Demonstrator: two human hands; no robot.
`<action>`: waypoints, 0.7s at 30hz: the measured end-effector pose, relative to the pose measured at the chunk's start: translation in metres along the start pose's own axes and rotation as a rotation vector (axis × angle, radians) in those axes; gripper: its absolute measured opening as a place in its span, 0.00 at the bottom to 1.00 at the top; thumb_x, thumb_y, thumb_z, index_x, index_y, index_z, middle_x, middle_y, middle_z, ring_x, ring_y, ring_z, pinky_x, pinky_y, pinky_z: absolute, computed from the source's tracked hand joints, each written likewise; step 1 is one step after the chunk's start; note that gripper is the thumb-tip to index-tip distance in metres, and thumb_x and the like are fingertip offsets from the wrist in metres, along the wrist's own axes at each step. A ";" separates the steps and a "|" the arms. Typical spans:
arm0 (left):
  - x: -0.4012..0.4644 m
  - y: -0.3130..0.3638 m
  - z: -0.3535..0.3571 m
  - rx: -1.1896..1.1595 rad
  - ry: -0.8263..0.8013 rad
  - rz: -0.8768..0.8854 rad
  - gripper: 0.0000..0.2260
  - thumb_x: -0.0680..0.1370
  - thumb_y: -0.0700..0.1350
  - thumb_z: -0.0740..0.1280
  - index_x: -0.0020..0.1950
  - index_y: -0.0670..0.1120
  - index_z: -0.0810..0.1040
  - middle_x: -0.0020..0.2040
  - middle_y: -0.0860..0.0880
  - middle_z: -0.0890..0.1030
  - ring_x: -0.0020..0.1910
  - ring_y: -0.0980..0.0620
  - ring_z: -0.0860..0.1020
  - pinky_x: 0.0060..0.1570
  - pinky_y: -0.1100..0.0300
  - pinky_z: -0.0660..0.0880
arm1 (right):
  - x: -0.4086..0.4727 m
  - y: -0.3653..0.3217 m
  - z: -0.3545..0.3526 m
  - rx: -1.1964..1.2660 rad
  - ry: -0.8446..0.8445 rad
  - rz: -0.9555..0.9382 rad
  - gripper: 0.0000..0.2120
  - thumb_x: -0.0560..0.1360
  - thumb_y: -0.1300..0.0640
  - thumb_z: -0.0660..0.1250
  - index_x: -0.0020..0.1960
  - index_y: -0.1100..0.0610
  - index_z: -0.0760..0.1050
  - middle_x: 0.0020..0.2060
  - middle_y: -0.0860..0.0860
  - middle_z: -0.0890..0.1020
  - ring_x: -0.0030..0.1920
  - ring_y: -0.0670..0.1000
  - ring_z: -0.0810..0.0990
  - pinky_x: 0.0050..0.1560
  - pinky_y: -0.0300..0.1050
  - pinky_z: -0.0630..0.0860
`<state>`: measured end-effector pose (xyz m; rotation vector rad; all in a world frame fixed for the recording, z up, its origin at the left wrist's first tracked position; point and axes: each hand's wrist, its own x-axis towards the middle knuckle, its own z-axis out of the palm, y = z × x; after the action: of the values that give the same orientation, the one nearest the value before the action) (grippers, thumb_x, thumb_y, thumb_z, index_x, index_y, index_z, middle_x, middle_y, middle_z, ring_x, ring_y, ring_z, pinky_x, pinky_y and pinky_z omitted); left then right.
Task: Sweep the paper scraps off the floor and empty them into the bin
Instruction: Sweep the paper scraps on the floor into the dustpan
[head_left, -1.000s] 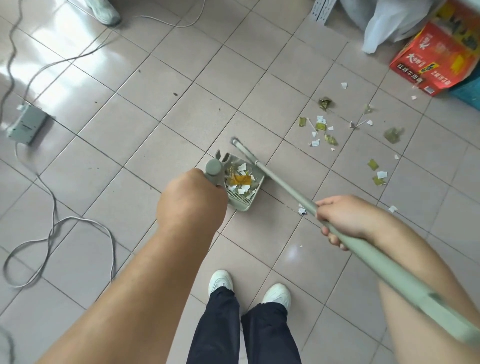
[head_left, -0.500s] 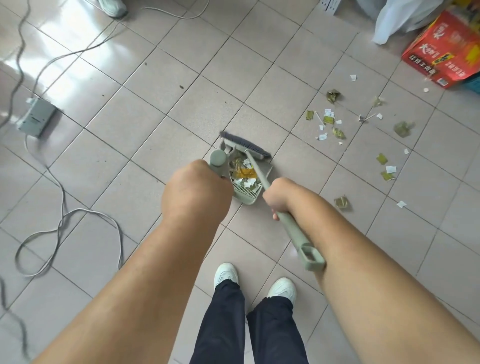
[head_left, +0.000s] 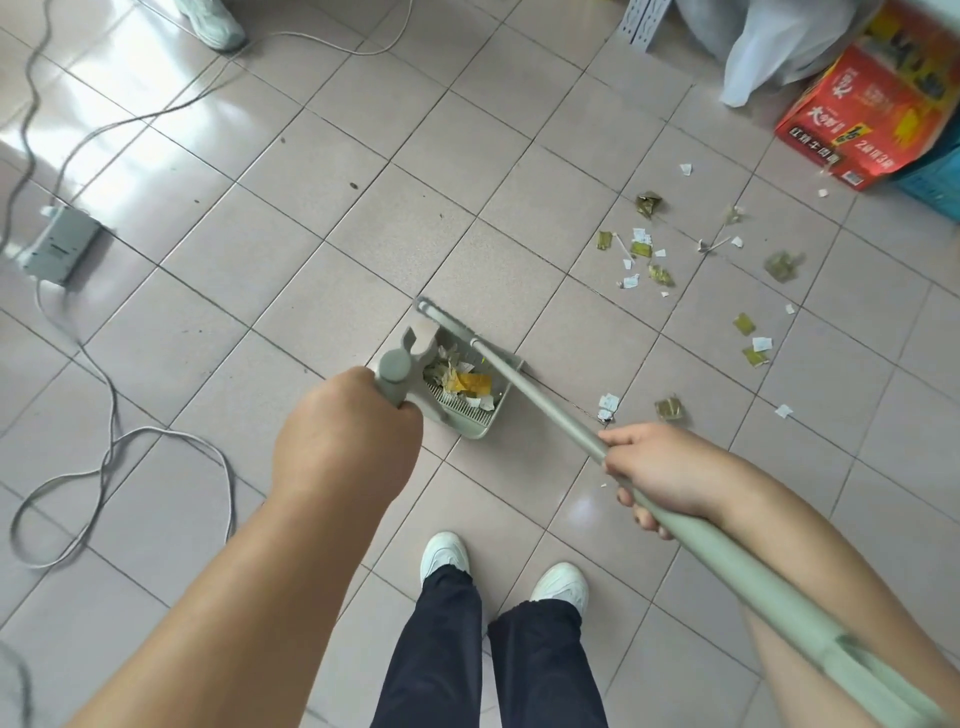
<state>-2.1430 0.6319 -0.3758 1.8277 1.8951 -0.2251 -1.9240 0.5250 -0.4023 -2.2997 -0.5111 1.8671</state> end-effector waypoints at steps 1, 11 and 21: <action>-0.003 -0.004 0.000 0.002 0.002 -0.003 0.07 0.71 0.48 0.60 0.34 0.46 0.69 0.31 0.48 0.75 0.30 0.48 0.72 0.25 0.61 0.62 | 0.001 0.000 -0.003 0.030 0.015 -0.001 0.15 0.77 0.61 0.57 0.60 0.50 0.72 0.27 0.53 0.72 0.15 0.47 0.68 0.19 0.32 0.66; -0.015 -0.033 0.004 -0.029 -0.007 -0.058 0.07 0.71 0.47 0.60 0.34 0.47 0.68 0.30 0.49 0.75 0.29 0.50 0.71 0.25 0.61 0.61 | 0.074 -0.046 0.032 -0.080 0.145 -0.056 0.07 0.76 0.62 0.55 0.50 0.59 0.71 0.29 0.57 0.73 0.18 0.50 0.71 0.23 0.35 0.70; -0.032 -0.045 -0.005 -0.039 -0.001 -0.054 0.08 0.71 0.47 0.60 0.33 0.47 0.68 0.28 0.49 0.74 0.27 0.49 0.72 0.24 0.60 0.62 | 0.081 -0.028 0.069 -0.108 0.078 -0.030 0.08 0.76 0.62 0.54 0.49 0.58 0.71 0.29 0.56 0.73 0.16 0.50 0.71 0.24 0.37 0.71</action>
<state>-2.1887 0.6015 -0.3663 1.7525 1.9361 -0.2056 -1.9817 0.5715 -0.4840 -2.4075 -0.6476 1.7694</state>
